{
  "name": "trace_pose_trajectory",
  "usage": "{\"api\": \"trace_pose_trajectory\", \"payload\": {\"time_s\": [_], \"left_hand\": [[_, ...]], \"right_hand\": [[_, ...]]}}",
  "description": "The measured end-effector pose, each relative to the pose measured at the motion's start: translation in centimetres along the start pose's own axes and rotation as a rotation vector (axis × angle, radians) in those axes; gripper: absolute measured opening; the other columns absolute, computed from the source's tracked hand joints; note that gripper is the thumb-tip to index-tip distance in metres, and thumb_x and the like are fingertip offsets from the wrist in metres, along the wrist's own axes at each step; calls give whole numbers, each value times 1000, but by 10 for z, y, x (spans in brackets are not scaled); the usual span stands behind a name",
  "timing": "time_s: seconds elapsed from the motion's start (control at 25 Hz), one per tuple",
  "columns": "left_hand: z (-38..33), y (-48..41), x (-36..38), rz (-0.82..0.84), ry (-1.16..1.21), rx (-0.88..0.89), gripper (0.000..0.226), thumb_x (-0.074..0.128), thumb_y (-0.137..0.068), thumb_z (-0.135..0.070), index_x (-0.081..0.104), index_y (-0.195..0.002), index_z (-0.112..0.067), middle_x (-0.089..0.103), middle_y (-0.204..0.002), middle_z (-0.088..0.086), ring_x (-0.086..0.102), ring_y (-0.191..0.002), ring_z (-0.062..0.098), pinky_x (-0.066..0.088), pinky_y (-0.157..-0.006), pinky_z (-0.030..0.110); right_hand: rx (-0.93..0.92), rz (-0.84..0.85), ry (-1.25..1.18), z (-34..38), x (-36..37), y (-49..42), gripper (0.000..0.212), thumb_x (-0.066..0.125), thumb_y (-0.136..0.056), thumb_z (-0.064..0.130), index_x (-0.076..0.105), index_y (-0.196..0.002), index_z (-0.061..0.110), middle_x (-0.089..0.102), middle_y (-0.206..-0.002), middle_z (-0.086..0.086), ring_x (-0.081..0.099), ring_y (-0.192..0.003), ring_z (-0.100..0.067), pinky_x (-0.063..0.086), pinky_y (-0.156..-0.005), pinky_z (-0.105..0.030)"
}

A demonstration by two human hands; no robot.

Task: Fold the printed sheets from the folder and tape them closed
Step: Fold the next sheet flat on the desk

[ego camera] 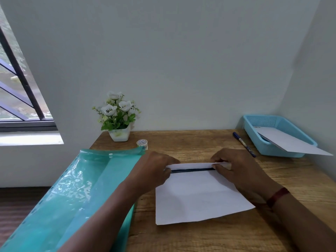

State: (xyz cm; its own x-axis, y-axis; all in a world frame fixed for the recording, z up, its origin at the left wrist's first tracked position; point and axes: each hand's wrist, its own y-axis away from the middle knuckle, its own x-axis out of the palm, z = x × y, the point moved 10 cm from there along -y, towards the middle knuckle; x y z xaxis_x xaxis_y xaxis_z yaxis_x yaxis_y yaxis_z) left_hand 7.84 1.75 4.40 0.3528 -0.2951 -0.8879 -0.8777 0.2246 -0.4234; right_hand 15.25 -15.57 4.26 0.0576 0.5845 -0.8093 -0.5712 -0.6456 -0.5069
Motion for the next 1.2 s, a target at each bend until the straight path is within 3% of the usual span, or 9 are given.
{"api": "trace_pose_trajectory", "payload": {"time_s": [0.16,0.32,0.44,0.56,0.64,0.76,1.0,1.2], "left_hand": [[4,2,28,182,-78,-44,45,51,-91,-10,61,-130,-29,71,-117,-3,65,-101,15,56,-85,33],[6,7,43,302,-141,-100,52,46,-95,-17,42,-146,-24,54,-142,0,52,-125,20,45,-103,37],[0,18,62,474,-166,-144,57,33,-103,-38,18,-155,-18,19,-161,5,22,-147,22,27,-118,41],[-3,27,76,586,-143,-160,67,22,-103,-51,-1,-155,-17,-5,-163,6,-5,-150,18,5,-123,39],[-4,29,80,609,-145,-154,68,18,-102,-53,-8,-154,-19,-13,-162,5,-14,-149,18,-2,-122,40],[-10,27,85,595,-160,-142,67,14,-102,-52,-13,-153,-18,-19,-161,5,-20,-147,18,-7,-122,43],[-22,19,86,503,-136,-73,62,18,-105,-39,-9,-154,-12,-15,-162,7,-19,-147,15,-17,-113,26],[-20,16,82,505,-62,-108,60,20,-105,-37,-4,-154,-12,-11,-163,7,-14,-148,13,-14,-113,24]], "right_hand": [[-22,155,99,3,15,3,29,70,-84,23,71,-113,28,72,-110,11,67,-95,-9,51,-77,-23],[-7,308,206,7,30,6,43,53,-95,38,52,-138,31,57,-136,14,58,-117,-7,48,-95,-27],[54,496,293,2,47,13,57,39,-97,54,32,-149,32,32,-155,13,43,-133,-8,39,-107,-28],[90,648,326,2,60,22,73,27,-93,67,15,-154,30,9,-162,9,21,-146,-10,27,-116,-33],[95,707,320,5,67,27,79,22,-92,68,3,-155,25,-5,-162,5,3,-149,-12,9,-120,-32],[95,745,300,10,78,31,84,15,-90,69,-11,-153,19,-17,-161,-1,-16,-147,-10,-8,-119,-30],[58,733,257,26,98,30,78,16,-97,63,-18,-151,19,-25,-158,3,-28,-142,-5,-15,-118,-29],[39,730,225,30,104,28,72,20,-100,55,-18,-151,21,-26,-158,6,-28,-141,-2,-16,-118,-28]]}}
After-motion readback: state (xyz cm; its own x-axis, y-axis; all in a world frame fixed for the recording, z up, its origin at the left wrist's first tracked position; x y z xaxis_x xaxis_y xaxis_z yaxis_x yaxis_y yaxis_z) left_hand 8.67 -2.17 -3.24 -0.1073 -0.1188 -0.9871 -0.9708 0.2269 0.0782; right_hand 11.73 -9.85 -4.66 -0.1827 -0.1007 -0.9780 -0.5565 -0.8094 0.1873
